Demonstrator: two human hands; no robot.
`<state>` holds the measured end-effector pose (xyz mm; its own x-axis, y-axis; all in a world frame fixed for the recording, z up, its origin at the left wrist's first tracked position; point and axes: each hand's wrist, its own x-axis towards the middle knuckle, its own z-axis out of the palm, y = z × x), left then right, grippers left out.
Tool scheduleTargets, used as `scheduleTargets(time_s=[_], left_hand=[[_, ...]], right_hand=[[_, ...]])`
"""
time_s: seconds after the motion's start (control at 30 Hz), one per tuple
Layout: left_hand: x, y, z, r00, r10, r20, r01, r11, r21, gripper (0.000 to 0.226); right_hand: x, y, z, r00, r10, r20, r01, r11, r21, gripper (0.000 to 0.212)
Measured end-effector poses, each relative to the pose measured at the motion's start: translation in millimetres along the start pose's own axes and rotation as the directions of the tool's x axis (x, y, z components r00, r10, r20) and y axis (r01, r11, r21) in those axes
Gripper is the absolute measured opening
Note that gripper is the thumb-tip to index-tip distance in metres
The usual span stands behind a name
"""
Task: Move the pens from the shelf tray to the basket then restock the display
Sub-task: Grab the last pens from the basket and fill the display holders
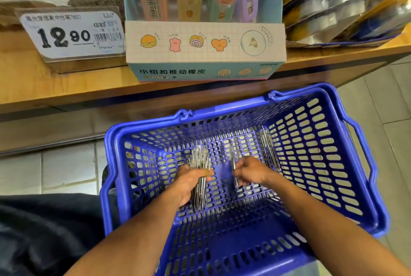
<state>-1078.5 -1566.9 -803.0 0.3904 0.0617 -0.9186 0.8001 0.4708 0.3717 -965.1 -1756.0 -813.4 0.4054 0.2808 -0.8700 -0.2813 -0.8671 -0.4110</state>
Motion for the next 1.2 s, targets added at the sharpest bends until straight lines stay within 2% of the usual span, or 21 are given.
scheduleTargets(time_s=[0.1,0.2,0.27,0.4,0.5,0.63,0.67,0.73,0.77,0.8,0.83,0.87,0.9,0.97,1.03,1.13,1.2], left_hand=[[-1.1,0.1,-0.5,1.000,0.001,0.012,0.000,0.999,-0.039,0.080],[-9.2,6.5,0.0,0.990,0.036,0.137,-0.029,0.998,-0.057,0.064],[-11.4,7.1,0.3,0.987,0.052,0.154,-0.041,0.997,-0.071,0.077],[-5.6,3.3,2.2,0.998,0.051,0.042,-0.046,0.994,-0.095,0.116],[0.1,1.3,3.3,0.998,0.049,-0.046,-0.052,0.996,-0.068,0.116],[1.3,2.2,3.3,0.993,0.030,-0.112,-0.034,0.999,-0.030,0.114],[2.6,1.7,2.4,0.993,0.020,-0.118,-0.024,0.999,-0.030,0.111],[5.4,-0.7,1.1,0.993,0.000,-0.116,-0.003,1.000,-0.029,0.097],[6.0,-1.5,0.6,0.994,-0.005,-0.112,0.003,1.000,-0.019,0.087],[6.6,-2.2,0.4,0.994,-0.011,-0.105,0.009,1.000,-0.012,0.082],[6.2,-2.6,0.5,0.996,-0.014,-0.093,0.013,1.000,-0.010,0.081],[7.2,-3.7,0.5,0.997,-0.015,-0.077,0.014,1.000,-0.011,0.086],[7.9,-4.4,0.5,0.998,-0.010,-0.066,0.009,1.000,-0.013,0.093],[8.9,-5.2,1.3,0.998,0.004,-0.059,-0.005,1.000,-0.028,0.105],[10.1,-6.0,1.4,0.997,0.006,-0.071,-0.008,0.999,-0.038,0.107],[11.7,-7.1,1.4,0.997,-0.015,-0.082,0.012,0.999,-0.042,0.098],[13.0,-7.5,-0.7,0.996,-0.033,-0.081,0.029,0.999,-0.046,0.075]], right_hand=[[-11.9,-20.5,10.3,0.985,-0.092,0.147,0.079,0.992,0.093,0.008],[-20.5,-34.6,24.6,0.965,-0.183,0.188,0.162,0.979,0.123,0.011],[-24.4,-41.3,35.0,0.960,-0.222,0.174,0.201,0.971,0.126,0.013],[-25.5,-49.6,52.4,0.949,-0.284,0.140,0.269,0.956,0.115,0.019],[-26.0,-50.1,56.2,0.947,-0.286,0.149,0.267,0.954,0.136,0.021],[-23.1,-39.5,26.5,0.945,-0.245,0.215,0.198,0.955,0.220,0.016],[-17.6,-33.1,17.7,0.965,-0.212,0.156,0.172,0.955,0.241,0.016],[-4.4,-16.1,1.0,0.985,-0.083,-0.152,0.120,0.960,0.252,0.014],[1.5,-6.0,-7.5,0.936,-0.004,-0.351,0.076,0.978,0.192,0.013],[5.8,3.9,-16.0,0.853,0.043,-0.520,-0.001,0.997,0.081,0.013],[8.9,13.8,-23.1,0.784,0.060,-0.618,-0.098,0.995,-0.028,0.019],[10.9,23.4,-28.3,0.751,0.072,-0.656,-0.181,0.978,-0.100,0.025],[12.1,30.6,-32.1,0.750,0.091,-0.656,-0.246,0.958,-0.148,0.029],[12.5,38.2,-33.0,0.780,0.117,-0.615,-0.321,0.918,-0.234,0.027],[13.5,40.0,-28.5,0.788,0.100,-0.607,-0.359,0.876,-0.322,0.025],[14.6,36.2,-20.6,0.774,0.089,-0.627,-0.409,0.827,-0.387,0.025],[14.9,32.7,-15.6,0.780,0.132,-0.612,-0.449,0.799,-0.400,0.023]])
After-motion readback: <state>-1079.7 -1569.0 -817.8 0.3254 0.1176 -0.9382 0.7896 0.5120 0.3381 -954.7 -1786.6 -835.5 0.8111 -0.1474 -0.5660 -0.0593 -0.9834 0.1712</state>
